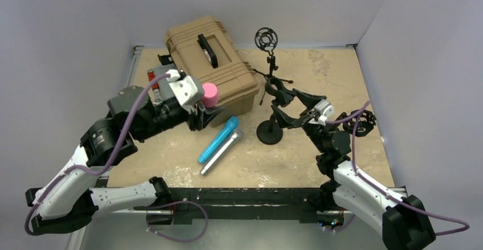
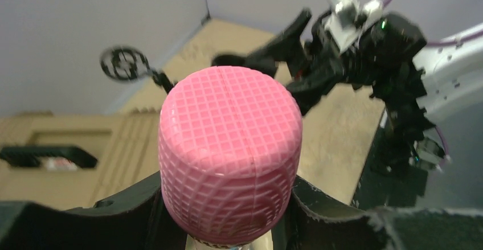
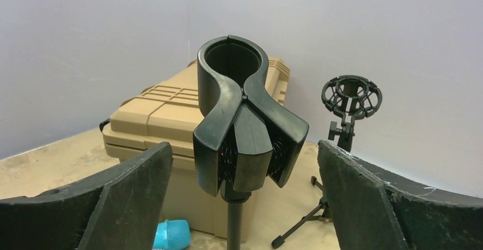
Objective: Remove the microphone from the stand
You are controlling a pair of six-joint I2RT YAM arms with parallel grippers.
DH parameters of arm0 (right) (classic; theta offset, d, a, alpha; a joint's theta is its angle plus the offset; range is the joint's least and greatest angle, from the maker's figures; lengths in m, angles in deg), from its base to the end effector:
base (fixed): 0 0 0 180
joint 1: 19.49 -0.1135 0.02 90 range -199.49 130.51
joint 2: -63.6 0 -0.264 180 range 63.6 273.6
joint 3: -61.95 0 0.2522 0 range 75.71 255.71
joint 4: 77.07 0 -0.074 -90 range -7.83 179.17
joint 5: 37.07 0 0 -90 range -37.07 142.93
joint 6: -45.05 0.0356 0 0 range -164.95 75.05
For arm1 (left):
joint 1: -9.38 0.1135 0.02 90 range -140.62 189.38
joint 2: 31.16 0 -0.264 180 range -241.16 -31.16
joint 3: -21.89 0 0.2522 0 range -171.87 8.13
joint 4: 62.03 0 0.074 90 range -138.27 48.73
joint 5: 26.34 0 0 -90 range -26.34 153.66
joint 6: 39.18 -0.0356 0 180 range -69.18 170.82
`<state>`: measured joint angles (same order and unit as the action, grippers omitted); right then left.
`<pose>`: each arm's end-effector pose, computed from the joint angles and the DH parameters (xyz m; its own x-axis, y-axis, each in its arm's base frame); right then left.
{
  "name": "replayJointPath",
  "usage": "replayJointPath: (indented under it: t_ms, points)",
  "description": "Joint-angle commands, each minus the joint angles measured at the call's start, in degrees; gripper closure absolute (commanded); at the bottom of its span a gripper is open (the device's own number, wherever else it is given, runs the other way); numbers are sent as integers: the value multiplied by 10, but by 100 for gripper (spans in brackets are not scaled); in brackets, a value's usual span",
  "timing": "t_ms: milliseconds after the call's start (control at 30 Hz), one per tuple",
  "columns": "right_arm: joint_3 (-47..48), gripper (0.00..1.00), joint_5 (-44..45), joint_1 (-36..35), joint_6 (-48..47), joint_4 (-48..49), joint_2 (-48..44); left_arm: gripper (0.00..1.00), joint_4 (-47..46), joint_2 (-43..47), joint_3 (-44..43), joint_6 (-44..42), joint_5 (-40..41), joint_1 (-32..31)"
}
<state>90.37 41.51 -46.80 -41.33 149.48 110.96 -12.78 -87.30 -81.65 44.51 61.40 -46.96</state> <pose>0.1533 0.0871 0.2763 0.3727 0.2621 -0.8901 -0.6304 0.7754 -0.0356 0.0837 -0.1282 0.5148 0.0760 0.0840 -0.9936 0.8503 0.5149 0.1086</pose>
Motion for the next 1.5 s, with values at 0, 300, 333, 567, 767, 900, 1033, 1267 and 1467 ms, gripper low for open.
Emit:
replayJointPath:
  t_ms: [0,300,333,567,767,900,1033,1267,1467]
  points:
    - [4,3,13,1,-1,7,-4,100,55,25,135,120,32,-2]
    - [-31,1,42,2,-1,-5,-88,100,37,-150,233,209,-57,-3]
    - [-35,1,46,2,0,-6,-97,100,35,-174,233,212,-64,-3]
    - [-59,1,99,2,7,-13,-170,100,22,-303,224,229,-73,-4]
    - [-76,1,152,2,22,-20,-225,100,-31,-348,256,248,-43,-12]
    - [-75,1,189,2,32,-28,-228,96,-46,-374,267,237,18,-20]
    - [-73,1,185,2,32,-29,-220,95,-73,-387,286,207,64,-22]
    - [-72,1,182,2,33,-25,-207,78,-82,-400,291,175,103,-22]
    - [-69,2,179,2,32,-23,-195,56,-90,-395,293,184,99,-22]
